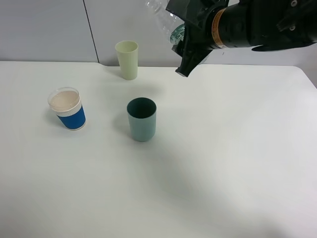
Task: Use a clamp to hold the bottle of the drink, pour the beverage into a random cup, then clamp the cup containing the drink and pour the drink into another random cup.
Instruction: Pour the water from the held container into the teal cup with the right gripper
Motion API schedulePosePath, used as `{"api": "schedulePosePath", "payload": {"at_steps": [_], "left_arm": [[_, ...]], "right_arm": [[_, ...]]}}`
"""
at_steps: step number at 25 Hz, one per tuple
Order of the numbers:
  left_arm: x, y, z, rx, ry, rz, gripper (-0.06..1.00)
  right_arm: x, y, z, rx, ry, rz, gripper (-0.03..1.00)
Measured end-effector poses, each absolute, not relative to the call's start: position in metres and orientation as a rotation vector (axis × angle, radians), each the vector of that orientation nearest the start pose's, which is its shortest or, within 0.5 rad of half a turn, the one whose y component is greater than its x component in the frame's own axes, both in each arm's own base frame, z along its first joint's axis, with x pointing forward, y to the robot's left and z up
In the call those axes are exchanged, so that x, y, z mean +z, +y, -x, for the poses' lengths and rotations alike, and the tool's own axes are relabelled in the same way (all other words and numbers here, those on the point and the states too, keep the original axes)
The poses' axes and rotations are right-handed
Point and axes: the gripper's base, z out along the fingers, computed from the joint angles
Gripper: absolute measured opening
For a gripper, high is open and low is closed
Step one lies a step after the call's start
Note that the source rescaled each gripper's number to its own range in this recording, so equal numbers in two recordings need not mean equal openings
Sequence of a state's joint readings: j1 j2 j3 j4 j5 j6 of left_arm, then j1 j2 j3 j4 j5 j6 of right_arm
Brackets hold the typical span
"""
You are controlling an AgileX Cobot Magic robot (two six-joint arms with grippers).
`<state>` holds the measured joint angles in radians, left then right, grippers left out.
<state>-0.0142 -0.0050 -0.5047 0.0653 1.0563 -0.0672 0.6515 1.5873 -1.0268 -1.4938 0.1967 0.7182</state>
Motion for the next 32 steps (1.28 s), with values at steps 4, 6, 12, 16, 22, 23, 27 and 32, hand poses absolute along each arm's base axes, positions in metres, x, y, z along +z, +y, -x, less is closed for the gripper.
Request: {"api": "schedulePosePath", "payload": {"at_steps": [4, 6, 12, 16, 22, 23, 27, 32], "left_arm": [[0.279, 0.005, 0.006, 0.027, 2.028, 0.057, 1.00], [0.279, 0.005, 0.006, 0.027, 2.028, 0.057, 1.00], [0.279, 0.005, 0.006, 0.027, 2.028, 0.057, 1.00], [0.279, 0.005, 0.006, 0.027, 2.028, 0.057, 1.00], [0.279, 0.005, 0.006, 0.027, 2.028, 0.057, 1.00], [0.279, 0.005, 0.006, 0.027, 2.028, 0.057, 1.00], [0.279, 0.005, 0.006, 0.027, 2.028, 0.057, 1.00], [0.279, 0.005, 0.006, 0.027, 2.028, 0.057, 1.00]], "right_arm": [[0.269, 0.207, -0.291, -0.297, 1.608, 1.256, 0.00], [0.263, 0.211, -0.293, -0.302, 1.617, 1.255, 0.00], [0.226, 0.228, -0.295, -0.320, 1.672, 1.333, 0.00], [0.206, 0.235, -0.296, -0.332, 1.681, 1.395, 0.00], [0.198, 0.237, -0.299, -0.363, 1.660, 1.442, 0.00], [0.198, 0.237, -0.299, -0.368, 1.656, 1.446, 0.00], [0.198, 0.236, -0.299, -0.424, 1.611, 1.500, 0.00], [0.199, 0.233, -0.301, -0.500, 1.572, 1.538, 0.00]]}}
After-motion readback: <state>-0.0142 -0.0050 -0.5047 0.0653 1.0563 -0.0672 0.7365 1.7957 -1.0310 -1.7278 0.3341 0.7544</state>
